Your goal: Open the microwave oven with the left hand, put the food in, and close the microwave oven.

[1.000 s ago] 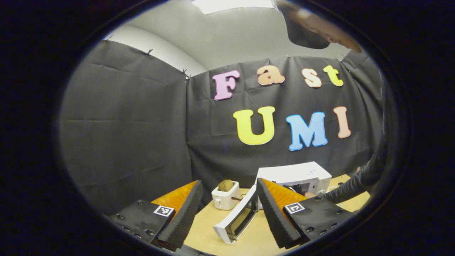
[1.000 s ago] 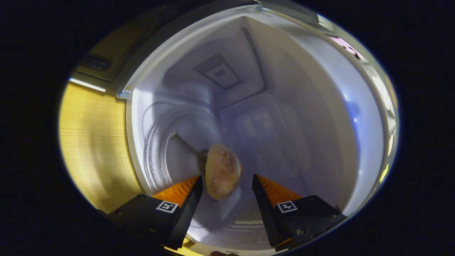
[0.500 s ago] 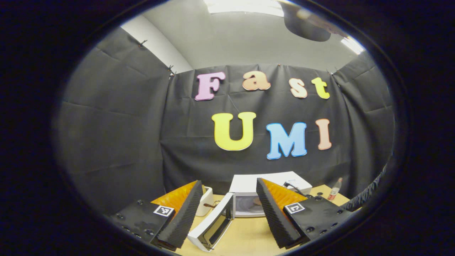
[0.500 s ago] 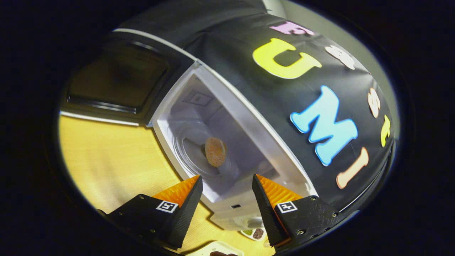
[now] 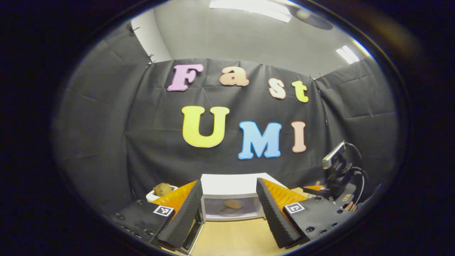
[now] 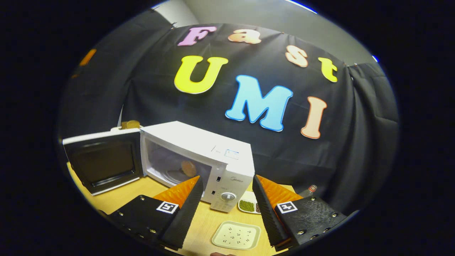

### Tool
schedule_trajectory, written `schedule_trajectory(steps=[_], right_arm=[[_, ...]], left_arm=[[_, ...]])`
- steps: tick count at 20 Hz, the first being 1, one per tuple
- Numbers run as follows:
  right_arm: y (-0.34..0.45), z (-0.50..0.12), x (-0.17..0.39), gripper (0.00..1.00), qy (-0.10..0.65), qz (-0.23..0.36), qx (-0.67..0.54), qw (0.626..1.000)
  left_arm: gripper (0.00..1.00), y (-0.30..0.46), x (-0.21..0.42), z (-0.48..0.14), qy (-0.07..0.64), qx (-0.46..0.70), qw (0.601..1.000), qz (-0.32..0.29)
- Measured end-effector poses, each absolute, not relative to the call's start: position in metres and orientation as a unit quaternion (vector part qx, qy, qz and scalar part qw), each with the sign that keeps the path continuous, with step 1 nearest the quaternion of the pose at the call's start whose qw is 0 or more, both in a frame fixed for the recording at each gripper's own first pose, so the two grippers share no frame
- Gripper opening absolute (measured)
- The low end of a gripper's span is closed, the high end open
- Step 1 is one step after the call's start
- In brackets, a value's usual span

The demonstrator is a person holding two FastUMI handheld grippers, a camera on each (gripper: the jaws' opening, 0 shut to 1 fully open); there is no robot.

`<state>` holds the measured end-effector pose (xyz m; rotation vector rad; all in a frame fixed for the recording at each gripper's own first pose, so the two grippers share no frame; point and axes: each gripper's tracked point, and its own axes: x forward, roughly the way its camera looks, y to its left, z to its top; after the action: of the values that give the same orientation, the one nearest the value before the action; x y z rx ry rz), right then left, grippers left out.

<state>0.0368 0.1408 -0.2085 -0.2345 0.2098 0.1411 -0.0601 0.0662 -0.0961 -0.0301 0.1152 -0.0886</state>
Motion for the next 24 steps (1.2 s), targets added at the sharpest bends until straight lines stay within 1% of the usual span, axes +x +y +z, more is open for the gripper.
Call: schedule_trajectory(steps=[1, 2, 3, 4, 5, 6, 7, 8, 9, 11, 12, 14, 16, 17, 18, 19, 20, 22, 23, 24], right_arm=[[0.134, -0.197, 0.03, 0.86, 0.1, 0.063, -0.097, 0.988], [0.128, -0.184, 0.023, 0.86, 0.094, 0.056, -0.079, 0.991], [0.121, -0.173, 0.015, 0.86, 0.088, 0.047, -0.06, 0.993], [0.117, -0.162, 0.007, 0.85, 0.083, 0.038, -0.044, 0.995], [0.112, -0.155, -0.002, 0.86, 0.078, 0.028, -0.034, 0.996], [0.109, -0.146, -0.008, 0.85, 0.072, 0.018, -0.03, 0.997], [0.105, -0.139, -0.014, 0.85, 0.066, 0.01, -0.029, 0.997], [0.104, -0.132, -0.019, 0.85, 0.059, 0.006, -0.026, 0.998], [0.106, -0.128, -0.024, 0.85, 0.053, 0.006, -0.023, 0.998], [0.109, -0.122, -0.029, 0.85, 0.044, 0.006, -0.019, 0.999], [0.112, -0.118, -0.03, 0.85, 0.039, 0.006, -0.019, 0.999], [0.119, -0.117, -0.033, 0.85, 0.038, 0.008, -0.02, 0.999], [0.127, -0.115, -0.036, 0.85, 0.037, 0.012, -0.017, 0.999], [0.131, -0.112, -0.037, 0.85, 0.034, 0.014, -0.014, 0.999], [0.136, -0.107, -0.038, 0.87, 0.027, 0.017, -0.013, 0.999], [0.14, -0.103, -0.039, 0.87, 0.021, 0.021, -0.012, 0.999], [0.145, -0.098, -0.039, 0.87, 0.014, 0.026, -0.011, 0.999], [0.152, -0.093, -0.039, 0.87, 0.006, 0.032, -0.009, 0.999], [0.154, -0.092, -0.041, 0.87, 0.007, 0.036, -0.012, 0.999], [0.157, -0.092, -0.042, 0.87, 0.01, 0.04, -0.015, 0.999]], left_arm=[[1.0, 0.065, -0.057, -0.097, 0.058, -0.013, 0.997, -0.051], [0.97, 0.065, -0.055, -0.101, 0.057, -0.01, 0.997, -0.056], [1.0, 0.065, -0.054, -0.103, 0.059, -0.006, 0.997, -0.057], [0.98, 0.067, -0.054, -0.105, 0.057, -0.003, 0.997, -0.059], [0.98, 0.067, -0.054, -0.106, 0.06, -0.002, 0.996, -0.063], [1.0, 0.066, -0.056, -0.112, 0.064, -0.001, 0.996, -0.067], [0.97, 0.065, -0.057, -0.116, 0.067, -0.001, 0.995, -0.073], [0.97, 0.067, -0.059, -0.117, 0.069, 0.0, 0.995, -0.075], [0.94, 0.068, -0.061, -0.119, 0.07, 0.0, 0.995, -0.078], [0.94, 0.073, -0.066, -0.121, 0.067, 0.003, 0.995, -0.075], [1.0, 0.077, -0.069, -0.12, 0.064, 0.004, 0.995, -0.074], [0.94, 0.084, -0.075, -0.124, 0.067, 0.005, 0.995, -0.074], [0.99, 0.096, -0.084, -0.133, 0.08, 0.002, 0.994, -0.07], [1.0, 0.099, -0.088, -0.138, 0.09, -0.003, 0.993, -0.074], [0.94, 0.104, -0.094, -0.142, 0.101, -0.01, 0.992, -0.077], [0.77, 0.108, -0.1, -0.146, 0.112, -0.02, 0.99, -0.085], [0.6, 0.117, -0.101, -0.154, 0.122, -0.027, 0.989, -0.078], [0.25, 0.159, -0.106, -0.16, 0.127, -0.025, 0.991, -0.027], [0.08, 0.174, -0.112, -0.161, 0.129, -0.027, 0.991, -0.017], [0.03, 0.186, -0.112, -0.167, 0.129, -0.028, 0.991, -0.006]])
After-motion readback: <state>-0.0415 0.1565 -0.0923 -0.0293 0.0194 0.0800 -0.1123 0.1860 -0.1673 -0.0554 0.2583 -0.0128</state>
